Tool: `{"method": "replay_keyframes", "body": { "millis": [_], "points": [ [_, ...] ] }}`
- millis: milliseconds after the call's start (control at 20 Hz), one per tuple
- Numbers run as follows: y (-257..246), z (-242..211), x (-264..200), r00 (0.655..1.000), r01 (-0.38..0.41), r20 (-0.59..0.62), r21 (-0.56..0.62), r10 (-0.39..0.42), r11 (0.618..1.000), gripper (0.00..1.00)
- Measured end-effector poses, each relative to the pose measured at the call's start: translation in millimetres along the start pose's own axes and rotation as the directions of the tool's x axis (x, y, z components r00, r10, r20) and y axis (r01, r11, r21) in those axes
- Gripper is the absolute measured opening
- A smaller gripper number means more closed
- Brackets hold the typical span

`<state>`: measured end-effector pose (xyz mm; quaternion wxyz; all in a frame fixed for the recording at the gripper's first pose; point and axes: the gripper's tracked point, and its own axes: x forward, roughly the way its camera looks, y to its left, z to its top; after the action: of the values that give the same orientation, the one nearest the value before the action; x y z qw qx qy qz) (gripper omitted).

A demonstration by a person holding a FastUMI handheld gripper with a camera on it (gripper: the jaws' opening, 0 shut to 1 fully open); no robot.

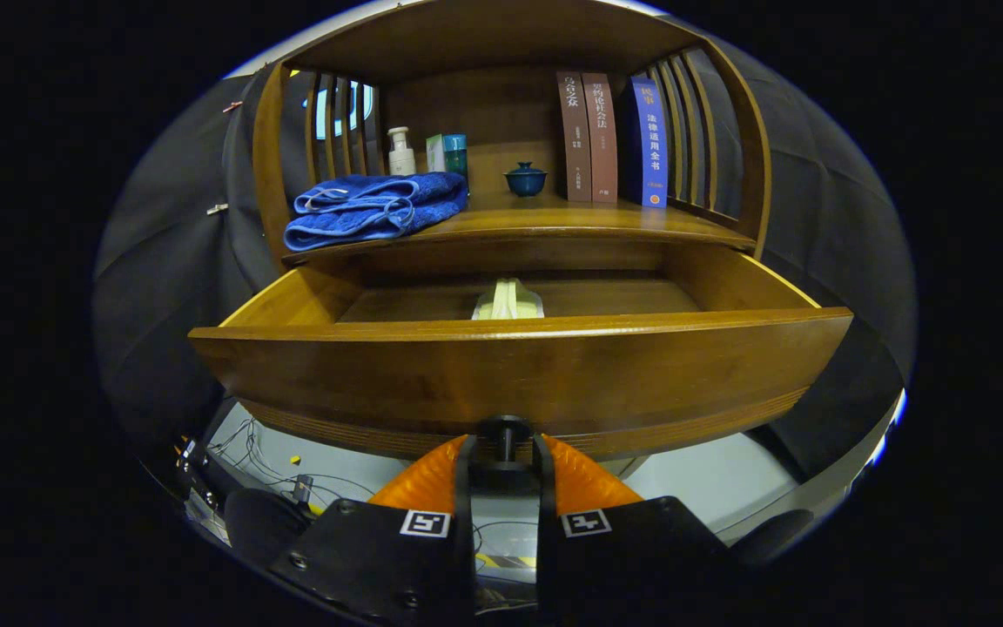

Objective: Pull open the drawer, take out the items inside it, and place them on the countertop above the cabinet.

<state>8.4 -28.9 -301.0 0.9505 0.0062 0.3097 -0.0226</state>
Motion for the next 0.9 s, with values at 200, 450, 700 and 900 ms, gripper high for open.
{"method": "replay_keyframes", "body": {
  "millis": [200,450,700,900],
  "points": [
    [-1.0,-26.6,-28.3,0.998,-0.001,-0.058,0.023,0.002,1.000,0.32],
    [-3.3,-46.1,-39.1,0.994,0.010,-0.105,0.026,-0.008,1.000,0.31],
    [1.5,-40.6,-44.6,0.996,-0.008,-0.093,0.047,0.012,0.999,0.45],
    [12.5,5.5,-94.5,0.999,-0.054,0.005,0.041,0.054,0.998,0.77]
  ]
}}
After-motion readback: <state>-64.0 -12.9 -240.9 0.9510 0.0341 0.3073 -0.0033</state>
